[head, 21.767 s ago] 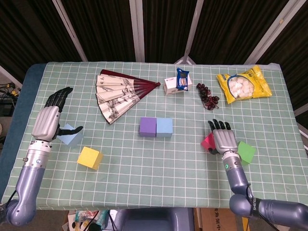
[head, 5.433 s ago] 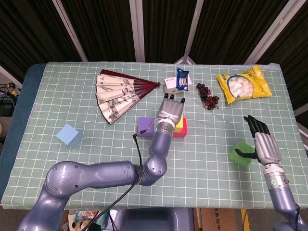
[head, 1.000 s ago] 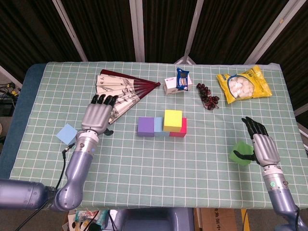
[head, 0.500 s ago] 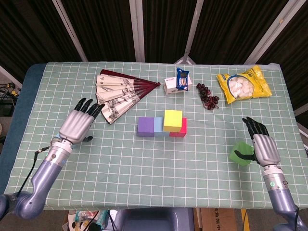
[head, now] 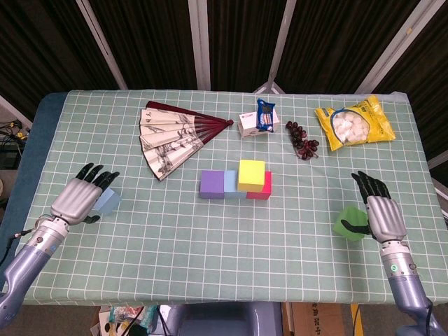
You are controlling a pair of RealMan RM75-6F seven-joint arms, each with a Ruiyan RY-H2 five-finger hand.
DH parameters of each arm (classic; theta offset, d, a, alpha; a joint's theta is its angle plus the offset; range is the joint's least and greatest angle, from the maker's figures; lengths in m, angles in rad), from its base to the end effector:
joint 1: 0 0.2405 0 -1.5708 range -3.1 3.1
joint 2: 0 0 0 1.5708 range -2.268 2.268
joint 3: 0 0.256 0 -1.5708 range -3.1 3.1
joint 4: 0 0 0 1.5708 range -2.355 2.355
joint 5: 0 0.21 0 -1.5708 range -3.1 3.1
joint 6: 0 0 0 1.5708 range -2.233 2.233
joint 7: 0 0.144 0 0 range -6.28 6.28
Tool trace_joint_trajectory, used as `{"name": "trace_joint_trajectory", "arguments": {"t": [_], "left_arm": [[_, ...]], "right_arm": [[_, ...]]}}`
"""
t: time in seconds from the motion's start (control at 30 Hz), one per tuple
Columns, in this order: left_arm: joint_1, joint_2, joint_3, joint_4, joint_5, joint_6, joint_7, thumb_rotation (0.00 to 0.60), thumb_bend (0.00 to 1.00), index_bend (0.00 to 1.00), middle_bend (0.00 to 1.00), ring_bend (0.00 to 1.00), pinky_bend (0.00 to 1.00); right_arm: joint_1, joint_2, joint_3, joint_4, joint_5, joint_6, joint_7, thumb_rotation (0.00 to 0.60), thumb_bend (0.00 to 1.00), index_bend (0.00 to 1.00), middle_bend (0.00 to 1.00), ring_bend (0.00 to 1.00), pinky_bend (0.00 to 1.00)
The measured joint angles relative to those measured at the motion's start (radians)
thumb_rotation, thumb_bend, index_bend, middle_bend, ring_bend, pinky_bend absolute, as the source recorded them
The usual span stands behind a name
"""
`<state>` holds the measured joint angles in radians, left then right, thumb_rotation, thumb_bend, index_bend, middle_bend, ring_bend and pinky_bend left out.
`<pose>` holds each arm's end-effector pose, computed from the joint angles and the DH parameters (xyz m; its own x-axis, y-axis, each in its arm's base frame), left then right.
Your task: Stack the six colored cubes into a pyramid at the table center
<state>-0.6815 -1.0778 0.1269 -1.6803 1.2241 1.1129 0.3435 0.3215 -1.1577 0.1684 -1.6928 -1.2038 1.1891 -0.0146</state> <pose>-0.2373 0.3025 0.1127 0.7302 0.1938 0.6552 0.6753 -0.3502 -0.6491 -0.2754 -0.2686 0.1271 0.2232 -0.1322 0.9658 -0.9732 0.0257 0.2284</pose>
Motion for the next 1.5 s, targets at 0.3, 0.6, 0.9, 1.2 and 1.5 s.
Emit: {"name": "trace_joint_trajectory", "arguments": {"t": [0.3, 0.6, 0.9, 1.2, 1.5], "left_arm": [[0.014, -0.003, -0.006, 0.087, 0.037, -0.072, -0.040, 0.600, 0.00, 0.00, 0.12, 0.06, 0.00], [0.020, -0.027, -0.029, 0.185, 0.046, -0.116, -0.046, 0.600, 0.00, 0.00, 0.11, 0.06, 0.00], [0.011, -0.081, -0.055, 0.269, 0.020, -0.185, -0.033, 0.600, 0.00, 0.00, 0.11, 0.06, 0.00], [0.002, -0.146, -0.099, 0.298, -0.022, -0.227, -0.027, 0.600, 0.04, 0.00, 0.26, 0.06, 0.00], [-0.006, -0.152, -0.124, 0.271, -0.047, -0.254, -0.025, 0.600, 0.08, 0.00, 0.41, 0.06, 0.00]], "right_arm": [[-0.001, -0.005, -0.001, 0.004, 0.006, 0.000, -0.009, 0.600, 0.21, 0.00, 0.01, 0.00, 0.00], [0.001, -0.009, -0.005, 0.005, 0.004, -0.005, -0.016, 0.600, 0.21, 0.00, 0.01, 0.00, 0.00], [0.000, -0.008, -0.005, 0.001, 0.008, -0.006, -0.017, 0.600, 0.21, 0.00, 0.01, 0.00, 0.00], [-0.001, -0.007, -0.007, -0.008, 0.005, -0.006, -0.019, 0.600, 0.21, 0.00, 0.01, 0.00, 0.00], [-0.003, -0.002, -0.004, -0.013, 0.005, -0.005, -0.011, 0.600, 0.21, 0.00, 0.01, 0.00, 0.00]]}}
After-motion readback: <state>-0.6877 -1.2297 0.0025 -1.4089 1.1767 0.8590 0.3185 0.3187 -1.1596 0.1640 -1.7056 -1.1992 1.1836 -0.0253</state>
